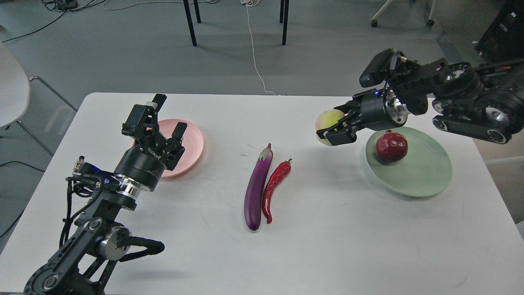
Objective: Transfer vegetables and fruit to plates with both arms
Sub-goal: 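Carry the pear onto the green plate and open the right gripper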
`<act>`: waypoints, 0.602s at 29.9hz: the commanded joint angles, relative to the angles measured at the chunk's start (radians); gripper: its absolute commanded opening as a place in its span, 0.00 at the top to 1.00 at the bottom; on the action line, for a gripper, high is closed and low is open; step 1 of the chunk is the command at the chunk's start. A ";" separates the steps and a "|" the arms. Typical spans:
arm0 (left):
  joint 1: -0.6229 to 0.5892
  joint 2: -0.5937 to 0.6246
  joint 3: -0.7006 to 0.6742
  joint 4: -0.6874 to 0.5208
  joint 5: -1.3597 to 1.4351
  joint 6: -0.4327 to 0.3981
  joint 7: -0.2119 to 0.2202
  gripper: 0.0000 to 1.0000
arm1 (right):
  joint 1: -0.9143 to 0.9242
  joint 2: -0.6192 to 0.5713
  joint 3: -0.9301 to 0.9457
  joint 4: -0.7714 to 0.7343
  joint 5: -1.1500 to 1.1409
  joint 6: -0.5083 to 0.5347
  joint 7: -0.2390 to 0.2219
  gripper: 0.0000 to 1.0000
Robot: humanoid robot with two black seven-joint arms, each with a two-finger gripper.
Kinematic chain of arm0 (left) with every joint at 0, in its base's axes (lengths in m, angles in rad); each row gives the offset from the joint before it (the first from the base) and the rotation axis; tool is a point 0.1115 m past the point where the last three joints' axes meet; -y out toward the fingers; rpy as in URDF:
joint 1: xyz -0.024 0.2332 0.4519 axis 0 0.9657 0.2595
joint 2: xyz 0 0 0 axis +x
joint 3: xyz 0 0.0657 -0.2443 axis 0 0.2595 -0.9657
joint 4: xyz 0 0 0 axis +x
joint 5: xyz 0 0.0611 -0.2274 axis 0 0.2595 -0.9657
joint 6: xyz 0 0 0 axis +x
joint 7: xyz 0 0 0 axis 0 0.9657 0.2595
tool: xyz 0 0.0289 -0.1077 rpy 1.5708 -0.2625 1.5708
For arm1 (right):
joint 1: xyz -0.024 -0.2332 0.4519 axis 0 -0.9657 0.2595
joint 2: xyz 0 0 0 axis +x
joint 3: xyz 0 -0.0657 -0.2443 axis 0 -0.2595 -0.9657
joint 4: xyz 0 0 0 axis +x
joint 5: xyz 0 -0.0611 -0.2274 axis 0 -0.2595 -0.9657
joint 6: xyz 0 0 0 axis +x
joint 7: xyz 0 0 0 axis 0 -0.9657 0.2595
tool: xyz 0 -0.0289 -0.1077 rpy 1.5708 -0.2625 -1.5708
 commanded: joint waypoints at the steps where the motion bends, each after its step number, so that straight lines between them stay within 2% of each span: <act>1: -0.001 -0.002 0.008 0.000 0.000 0.000 0.002 0.01 | -0.018 -0.097 -0.024 -0.021 -0.075 0.000 0.000 0.47; 9: -0.001 -0.008 0.009 -0.001 0.002 0.000 0.002 0.01 | -0.122 -0.219 -0.029 -0.003 -0.140 -0.006 0.000 0.47; 18: -0.001 -0.007 0.009 -0.004 0.002 -0.001 0.002 0.01 | -0.204 -0.236 -0.031 0.003 -0.161 -0.023 0.000 0.45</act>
